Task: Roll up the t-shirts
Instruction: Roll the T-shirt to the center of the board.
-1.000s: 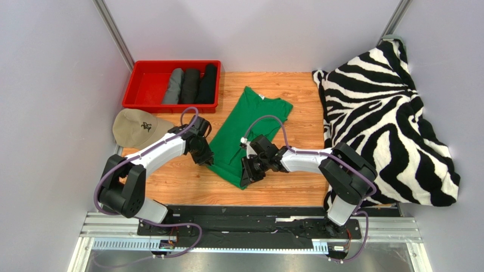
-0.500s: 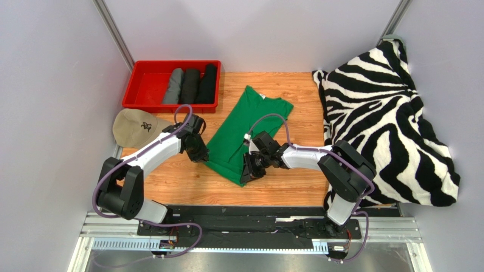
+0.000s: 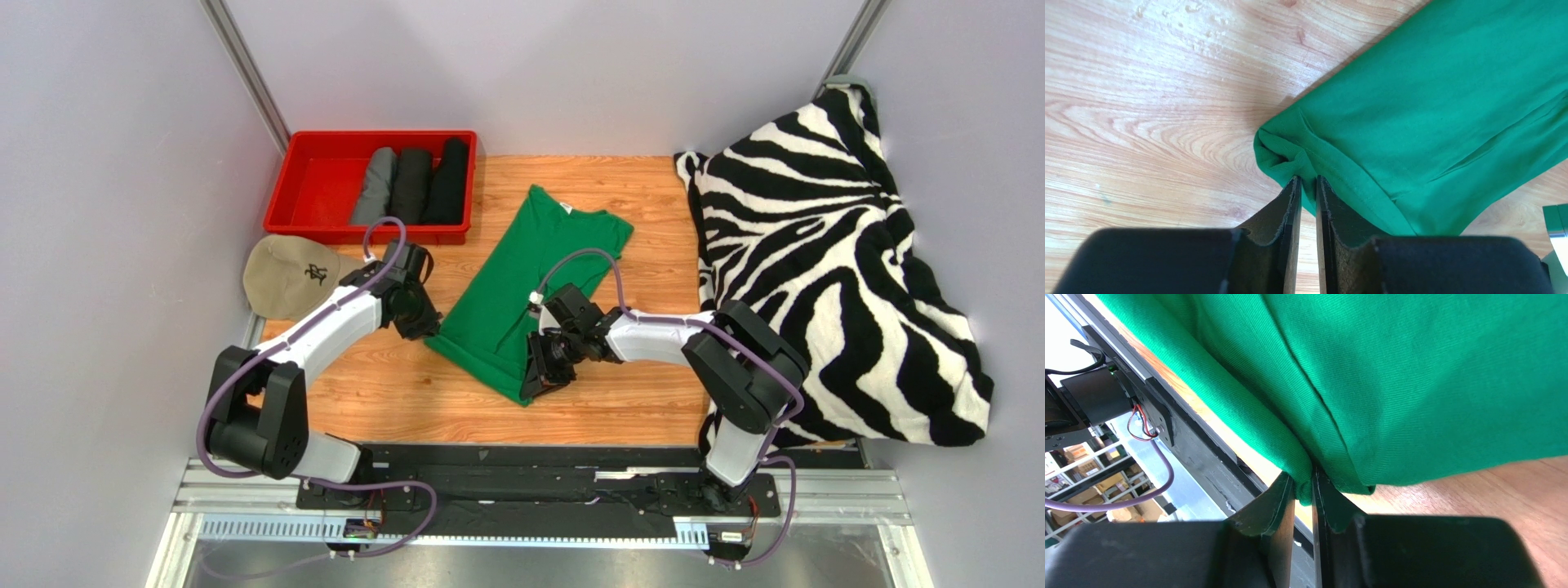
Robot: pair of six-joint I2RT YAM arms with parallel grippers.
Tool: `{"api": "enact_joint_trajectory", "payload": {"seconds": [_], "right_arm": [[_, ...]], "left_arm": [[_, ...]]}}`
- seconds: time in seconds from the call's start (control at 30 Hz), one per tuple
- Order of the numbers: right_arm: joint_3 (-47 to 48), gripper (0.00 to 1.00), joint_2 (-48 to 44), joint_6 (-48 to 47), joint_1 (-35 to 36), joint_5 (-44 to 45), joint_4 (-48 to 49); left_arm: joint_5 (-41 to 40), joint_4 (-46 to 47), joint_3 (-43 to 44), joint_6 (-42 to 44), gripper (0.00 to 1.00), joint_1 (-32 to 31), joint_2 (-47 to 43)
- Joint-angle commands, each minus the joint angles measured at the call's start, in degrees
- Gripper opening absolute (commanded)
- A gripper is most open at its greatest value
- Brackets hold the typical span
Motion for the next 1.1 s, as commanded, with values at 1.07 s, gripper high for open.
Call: {"api": "enact_joint_trajectory", "payload": {"seconds": [1.07], "right_arm": [[3.60,0.17,2.17,4.16,-1.29,-2.02,-4.20]], "left_arm": [[10.46,18.57,-13.47,-2.64,0.00,-15.38,-10.05]]}}
